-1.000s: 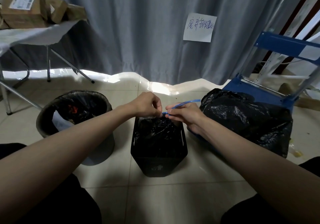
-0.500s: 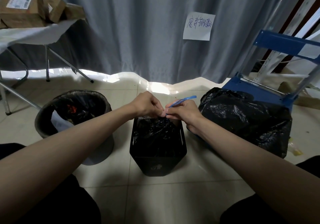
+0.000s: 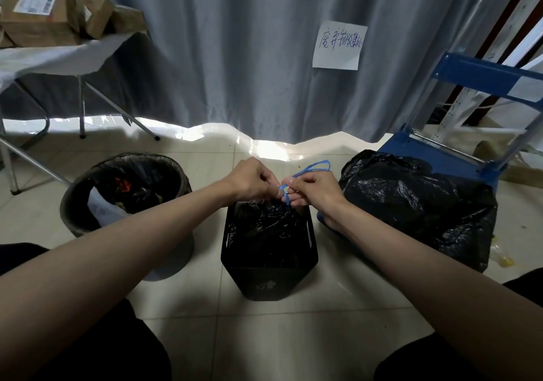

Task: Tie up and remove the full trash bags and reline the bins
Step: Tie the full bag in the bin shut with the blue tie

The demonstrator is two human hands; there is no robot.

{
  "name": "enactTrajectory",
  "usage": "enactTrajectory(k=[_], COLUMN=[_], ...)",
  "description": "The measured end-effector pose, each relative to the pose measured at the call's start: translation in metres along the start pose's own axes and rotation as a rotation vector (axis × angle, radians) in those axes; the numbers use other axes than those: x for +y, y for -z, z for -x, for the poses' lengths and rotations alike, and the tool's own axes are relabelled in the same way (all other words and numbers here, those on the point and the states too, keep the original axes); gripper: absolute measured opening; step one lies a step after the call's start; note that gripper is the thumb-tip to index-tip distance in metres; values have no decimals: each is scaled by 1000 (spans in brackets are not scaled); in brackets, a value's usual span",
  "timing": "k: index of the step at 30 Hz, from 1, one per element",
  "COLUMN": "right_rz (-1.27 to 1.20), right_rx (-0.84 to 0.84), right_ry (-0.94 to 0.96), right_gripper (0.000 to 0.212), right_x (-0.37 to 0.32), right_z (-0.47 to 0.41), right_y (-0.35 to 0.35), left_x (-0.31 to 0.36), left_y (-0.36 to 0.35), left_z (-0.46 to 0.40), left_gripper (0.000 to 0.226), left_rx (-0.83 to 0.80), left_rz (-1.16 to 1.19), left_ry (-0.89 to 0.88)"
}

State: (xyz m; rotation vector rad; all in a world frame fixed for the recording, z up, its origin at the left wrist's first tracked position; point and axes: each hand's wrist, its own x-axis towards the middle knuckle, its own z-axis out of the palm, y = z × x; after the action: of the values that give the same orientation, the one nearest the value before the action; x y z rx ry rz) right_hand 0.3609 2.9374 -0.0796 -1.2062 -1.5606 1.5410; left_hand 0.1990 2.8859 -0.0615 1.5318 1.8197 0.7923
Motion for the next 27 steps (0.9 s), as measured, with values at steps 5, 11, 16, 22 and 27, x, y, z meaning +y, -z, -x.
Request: enactTrajectory(k=[5,11,16,22,27], right_rz=[-24,-104,-117,-46,-5], right_rx=[22,64,68,30,-38], right_ry=[-109,-226,-259,-228,-167], right_gripper=[10,9,13,7,10], right_x=[5,6,8,9,6], right_z=[-6,-12,-14,-12,-6], right_y=[-1,2,1,1,-3], left_x=[3,-5,-7,1,6], left_y=[-10,-24,-27,-19,-11], left_z=[-1,4,6,5,7], left_gripper=[14,17,13,18,18], left_rx=[99,210,200,89,-55], left_rz=[-168,-302,-381,-307,-43], left_ry=[-96,-441,-614,-516,-254])
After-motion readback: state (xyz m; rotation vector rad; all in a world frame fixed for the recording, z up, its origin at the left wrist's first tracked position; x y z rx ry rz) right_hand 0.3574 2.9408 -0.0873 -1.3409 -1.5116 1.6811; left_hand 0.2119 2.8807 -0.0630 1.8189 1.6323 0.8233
